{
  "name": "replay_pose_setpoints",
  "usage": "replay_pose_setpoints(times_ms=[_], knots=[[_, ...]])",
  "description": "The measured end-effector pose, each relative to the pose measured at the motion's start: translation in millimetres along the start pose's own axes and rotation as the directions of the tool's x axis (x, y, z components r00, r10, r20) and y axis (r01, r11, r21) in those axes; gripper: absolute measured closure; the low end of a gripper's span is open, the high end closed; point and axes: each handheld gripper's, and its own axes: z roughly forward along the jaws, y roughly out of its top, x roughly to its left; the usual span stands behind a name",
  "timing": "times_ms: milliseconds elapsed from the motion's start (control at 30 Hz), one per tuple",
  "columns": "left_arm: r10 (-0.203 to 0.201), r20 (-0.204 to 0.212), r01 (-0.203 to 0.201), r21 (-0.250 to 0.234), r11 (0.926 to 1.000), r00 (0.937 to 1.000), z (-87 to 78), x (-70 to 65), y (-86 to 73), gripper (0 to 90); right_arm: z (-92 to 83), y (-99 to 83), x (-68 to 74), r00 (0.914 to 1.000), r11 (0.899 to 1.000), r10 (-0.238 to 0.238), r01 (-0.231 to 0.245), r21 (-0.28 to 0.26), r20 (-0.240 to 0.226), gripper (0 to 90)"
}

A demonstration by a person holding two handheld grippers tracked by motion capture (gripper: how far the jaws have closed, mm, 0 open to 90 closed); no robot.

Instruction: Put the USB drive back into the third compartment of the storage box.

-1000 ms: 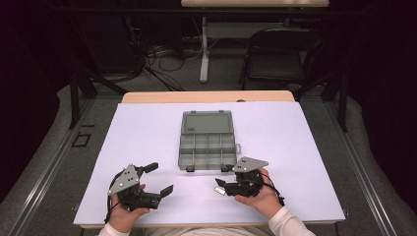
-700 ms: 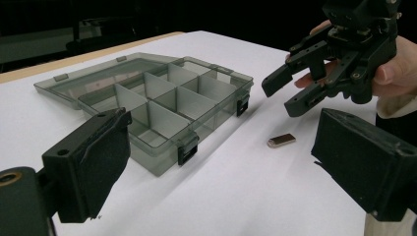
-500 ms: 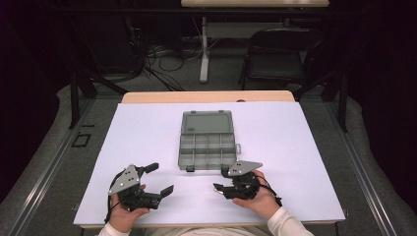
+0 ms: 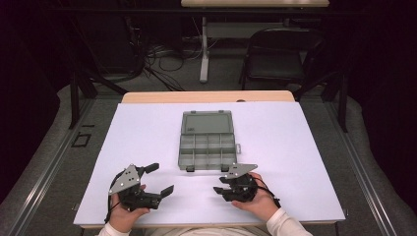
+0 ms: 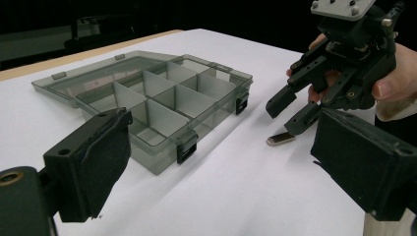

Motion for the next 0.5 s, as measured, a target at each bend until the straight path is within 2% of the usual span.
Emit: replay_pose_setpoints(times_ms=[500], knots=[[0.002, -0.01, -0.002, 0.0, 1.0, 1.0, 0.6, -0.2, -0.4, 8.8, 5.8, -2.6, 3.3, 0.9997, 0.998, -0.023, 0.023, 0.052, 0.001, 68.4]])
